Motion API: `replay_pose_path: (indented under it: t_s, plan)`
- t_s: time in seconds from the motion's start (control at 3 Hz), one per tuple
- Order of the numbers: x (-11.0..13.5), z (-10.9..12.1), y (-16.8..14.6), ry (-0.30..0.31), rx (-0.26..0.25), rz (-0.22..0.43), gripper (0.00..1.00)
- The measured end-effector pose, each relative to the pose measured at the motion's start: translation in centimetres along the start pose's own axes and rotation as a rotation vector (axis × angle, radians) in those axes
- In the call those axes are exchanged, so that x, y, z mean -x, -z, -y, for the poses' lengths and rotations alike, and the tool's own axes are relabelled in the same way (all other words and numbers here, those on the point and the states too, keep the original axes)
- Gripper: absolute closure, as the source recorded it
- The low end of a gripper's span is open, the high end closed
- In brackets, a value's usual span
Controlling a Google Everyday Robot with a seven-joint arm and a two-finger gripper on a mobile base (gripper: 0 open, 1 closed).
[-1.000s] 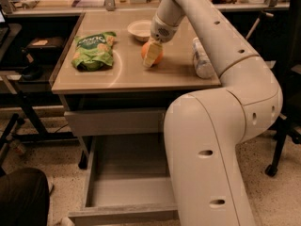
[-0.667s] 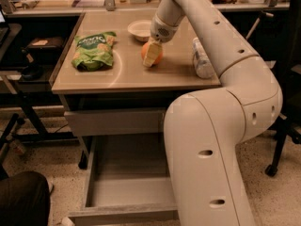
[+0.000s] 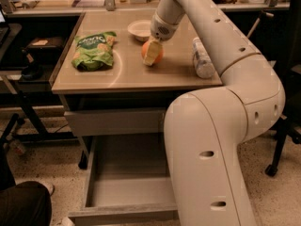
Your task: Place orange into middle drawer
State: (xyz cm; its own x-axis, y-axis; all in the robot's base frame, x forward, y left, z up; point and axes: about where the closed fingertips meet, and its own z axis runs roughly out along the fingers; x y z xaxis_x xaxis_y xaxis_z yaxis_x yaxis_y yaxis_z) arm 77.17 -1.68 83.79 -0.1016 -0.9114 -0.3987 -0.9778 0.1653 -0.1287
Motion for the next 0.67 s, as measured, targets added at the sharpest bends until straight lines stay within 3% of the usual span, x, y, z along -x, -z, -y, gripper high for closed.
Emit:
replay_pose_path:
  t_s: [0.33, 0.67]
  plan:
    - [-0.6, -0.6, 3.1, -0.04, -0.056, -0.014, 1.0]
    - [-1.1, -3.0, 8.0, -0.098, -0.127, 0.01, 1.0]
